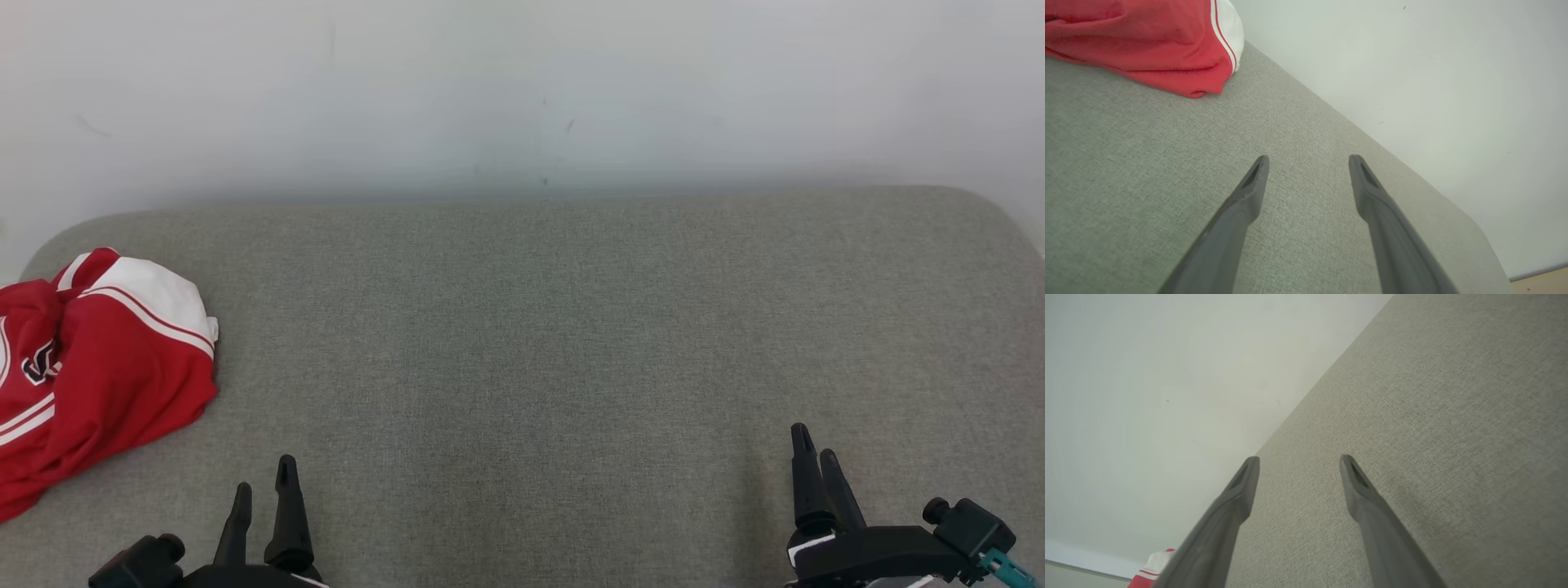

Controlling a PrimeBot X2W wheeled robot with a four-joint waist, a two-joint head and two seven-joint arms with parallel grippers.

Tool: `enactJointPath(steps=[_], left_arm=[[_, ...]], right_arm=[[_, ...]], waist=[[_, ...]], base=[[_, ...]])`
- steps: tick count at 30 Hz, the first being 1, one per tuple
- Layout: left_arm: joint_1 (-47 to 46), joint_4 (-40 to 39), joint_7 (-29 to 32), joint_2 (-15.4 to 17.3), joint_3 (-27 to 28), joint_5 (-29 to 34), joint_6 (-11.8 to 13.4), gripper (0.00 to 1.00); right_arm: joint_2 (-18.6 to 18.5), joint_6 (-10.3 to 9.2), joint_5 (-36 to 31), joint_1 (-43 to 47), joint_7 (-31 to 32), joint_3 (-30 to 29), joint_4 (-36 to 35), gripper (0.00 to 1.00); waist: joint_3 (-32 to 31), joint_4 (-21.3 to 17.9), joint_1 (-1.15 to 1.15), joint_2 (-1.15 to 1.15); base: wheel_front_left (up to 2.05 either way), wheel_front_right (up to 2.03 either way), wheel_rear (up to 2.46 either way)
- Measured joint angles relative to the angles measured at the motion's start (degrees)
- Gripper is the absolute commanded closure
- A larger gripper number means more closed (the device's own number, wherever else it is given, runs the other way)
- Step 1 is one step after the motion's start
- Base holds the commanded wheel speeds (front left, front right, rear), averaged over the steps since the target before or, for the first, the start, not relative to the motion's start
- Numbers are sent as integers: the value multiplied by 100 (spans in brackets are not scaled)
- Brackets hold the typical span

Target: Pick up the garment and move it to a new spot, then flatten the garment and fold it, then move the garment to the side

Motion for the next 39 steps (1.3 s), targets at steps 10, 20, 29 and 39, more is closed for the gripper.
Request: enactJointPath(steps=[10,20,29,39], left_arm=[[1,-66,-166,26,-158,1012,151,0],[0,-145,-323,131,-396,1723,199,0],[-7,-181,-442,216,-561,2276,301,0],[-7,-153,-571,266,-649,2725,400,0]], right_arm=[[-3,1,-821,-12,-174,10,26,0],[-8,2,-1513,-43,-319,29,138,0],[-10,2,-2063,-102,-443,35,182,0],[-15,11,-2572,-109,-570,75,244,0]], waist=[[28,24,0,0],[79,36,0,0],[131,44,0,0],[115,59,0,0]], base=[[0,0,0],[0,0,0],[0,0,0],[0,0,0]])
